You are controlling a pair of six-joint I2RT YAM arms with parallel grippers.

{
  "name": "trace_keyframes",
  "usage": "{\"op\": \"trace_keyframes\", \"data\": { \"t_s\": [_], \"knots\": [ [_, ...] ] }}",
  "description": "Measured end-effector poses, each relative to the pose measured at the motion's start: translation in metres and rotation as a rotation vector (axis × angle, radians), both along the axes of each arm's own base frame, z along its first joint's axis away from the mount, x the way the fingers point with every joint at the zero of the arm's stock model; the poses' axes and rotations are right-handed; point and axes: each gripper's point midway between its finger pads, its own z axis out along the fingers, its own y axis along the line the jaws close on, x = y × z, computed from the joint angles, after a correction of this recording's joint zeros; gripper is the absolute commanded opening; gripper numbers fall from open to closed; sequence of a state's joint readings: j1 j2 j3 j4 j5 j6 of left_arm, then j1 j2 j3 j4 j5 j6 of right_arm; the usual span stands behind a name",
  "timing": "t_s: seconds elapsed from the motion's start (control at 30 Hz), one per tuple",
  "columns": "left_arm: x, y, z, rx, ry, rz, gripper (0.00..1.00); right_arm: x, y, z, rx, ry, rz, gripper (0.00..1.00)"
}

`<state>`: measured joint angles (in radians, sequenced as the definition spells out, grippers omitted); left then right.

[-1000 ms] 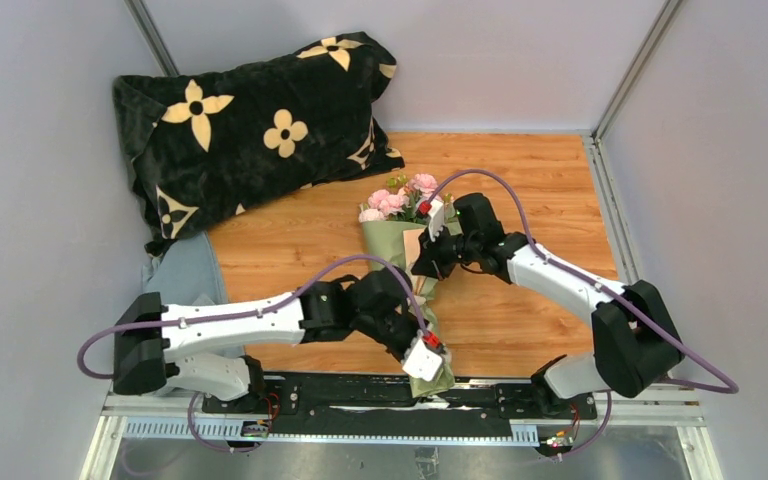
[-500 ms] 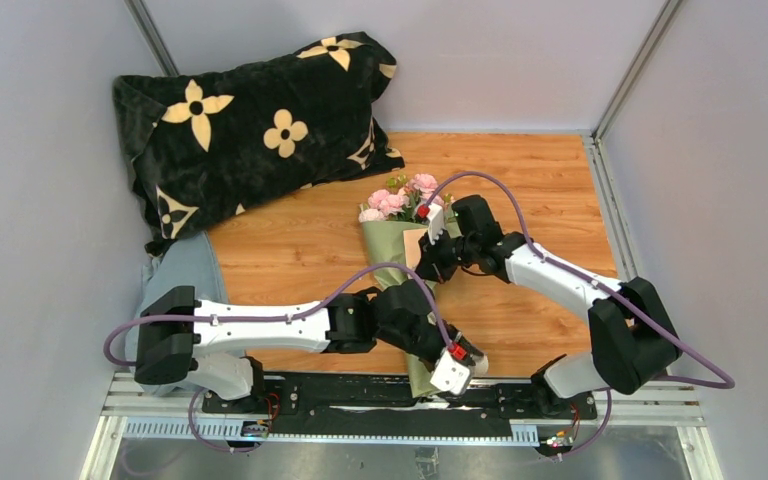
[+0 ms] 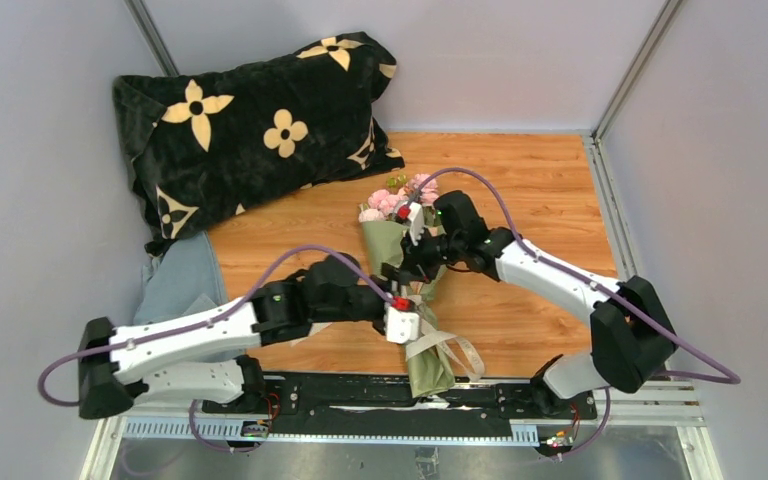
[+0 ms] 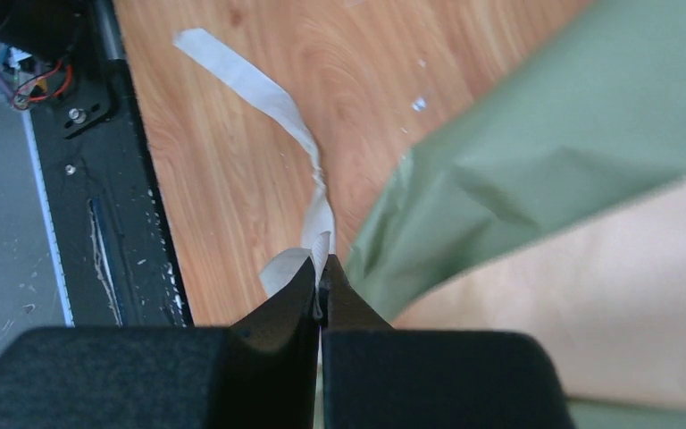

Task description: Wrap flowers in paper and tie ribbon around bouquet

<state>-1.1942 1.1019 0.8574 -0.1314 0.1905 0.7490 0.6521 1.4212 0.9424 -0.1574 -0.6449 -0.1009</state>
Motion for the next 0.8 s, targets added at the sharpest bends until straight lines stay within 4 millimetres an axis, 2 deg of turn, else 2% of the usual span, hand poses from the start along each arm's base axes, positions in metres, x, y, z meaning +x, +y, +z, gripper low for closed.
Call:
{"op": "trace_keyframes", "data": {
  "t_s": [0.1, 0.23, 0.37, 0.43, 0.47, 0.57, 0.7, 0.8],
  "knots": [
    [0.009, 0.035, 0.019, -0.083, 0.011, 0.100, 0.63, -0.011, 0.024, 0.006, 0.004, -0.016, 0.078, 0.00],
    [0.015, 0.067, 0.007, -0.119, 0.052, 0.199, 0.50, -0.017, 0.055, -0.008, -0.038, 0.012, 0.150, 0.07],
    [0.022, 0.084, -0.024, -0.089, 0.114, 0.270, 0.46, -0.014, 0.073, -0.042, -0.120, 0.087, 0.168, 0.38],
    [0.026, 0.092, -0.040, -0.059, 0.137, 0.298, 0.45, -0.014, 0.075, -0.055, -0.162, 0.116, 0.166, 0.61],
    [0.027, 0.094, -0.045, -0.048, 0.145, 0.304, 0.45, -0.014, 0.075, -0.059, -0.182, 0.127, 0.166, 0.68],
    [0.027, 0.097, -0.057, -0.023, 0.166, 0.304, 0.45, -0.015, 0.076, -0.057, -0.218, 0.134, 0.166, 0.72],
    [0.024, 0.090, -0.070, 0.014, 0.196, 0.268, 0.46, -0.009, 0.072, -0.040, -0.243, 0.096, 0.149, 0.73],
    [0.020, 0.084, -0.082, 0.047, 0.224, 0.233, 0.42, -0.005, 0.061, -0.023, -0.271, 0.048, 0.117, 0.62]
  ]
}}
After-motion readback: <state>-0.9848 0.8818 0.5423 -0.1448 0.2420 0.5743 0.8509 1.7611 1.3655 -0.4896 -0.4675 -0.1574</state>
